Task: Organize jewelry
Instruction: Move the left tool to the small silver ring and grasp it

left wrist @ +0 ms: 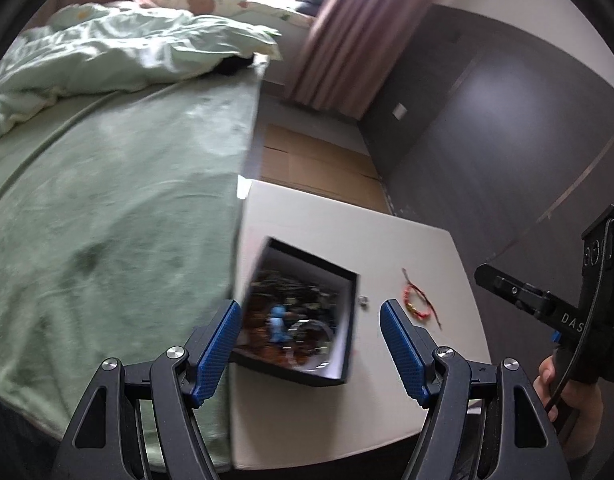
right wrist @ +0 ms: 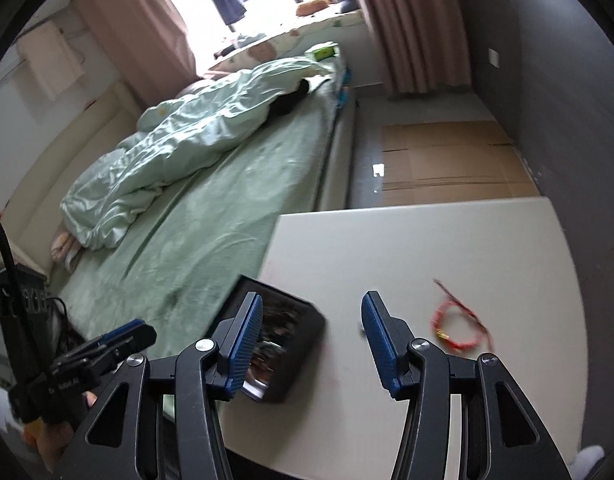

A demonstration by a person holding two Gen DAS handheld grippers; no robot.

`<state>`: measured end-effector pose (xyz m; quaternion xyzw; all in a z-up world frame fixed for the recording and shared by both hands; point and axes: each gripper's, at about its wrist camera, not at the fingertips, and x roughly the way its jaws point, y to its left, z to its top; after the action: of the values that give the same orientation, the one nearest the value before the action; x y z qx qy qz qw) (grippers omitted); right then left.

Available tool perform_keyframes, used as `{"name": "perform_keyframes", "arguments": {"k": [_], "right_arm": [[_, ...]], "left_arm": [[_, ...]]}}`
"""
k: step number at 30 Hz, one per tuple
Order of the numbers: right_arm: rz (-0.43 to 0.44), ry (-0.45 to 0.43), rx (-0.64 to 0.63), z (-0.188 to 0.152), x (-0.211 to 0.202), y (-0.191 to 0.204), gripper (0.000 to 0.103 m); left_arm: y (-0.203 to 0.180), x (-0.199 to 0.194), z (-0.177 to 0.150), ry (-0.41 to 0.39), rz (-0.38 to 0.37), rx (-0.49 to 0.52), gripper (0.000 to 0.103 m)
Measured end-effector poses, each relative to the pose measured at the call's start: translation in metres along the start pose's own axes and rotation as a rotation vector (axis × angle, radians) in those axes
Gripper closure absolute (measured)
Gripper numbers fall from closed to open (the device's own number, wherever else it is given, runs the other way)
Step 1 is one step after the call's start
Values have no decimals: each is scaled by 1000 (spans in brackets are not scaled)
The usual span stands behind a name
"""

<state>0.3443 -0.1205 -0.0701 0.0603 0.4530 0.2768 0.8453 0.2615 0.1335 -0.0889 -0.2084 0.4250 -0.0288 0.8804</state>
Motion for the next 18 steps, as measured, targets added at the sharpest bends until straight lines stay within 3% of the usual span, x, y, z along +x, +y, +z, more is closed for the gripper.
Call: {"name": "perform_keyframes", "arguments": {"k": [11, 15, 18], "right_arm": [[-57, 4, 39, -23, -18, -72, 51], [-65, 8, 48, -32, -19, -98, 51], [-78, 13, 36, -38, -15, -111, 51]], "left_arm": [[-78, 49, -4, 91, -17, 124, 30], [-98, 69, -5, 127, 19, 138, 30], [-106, 86, -5, 157, 50, 131, 37]]}}
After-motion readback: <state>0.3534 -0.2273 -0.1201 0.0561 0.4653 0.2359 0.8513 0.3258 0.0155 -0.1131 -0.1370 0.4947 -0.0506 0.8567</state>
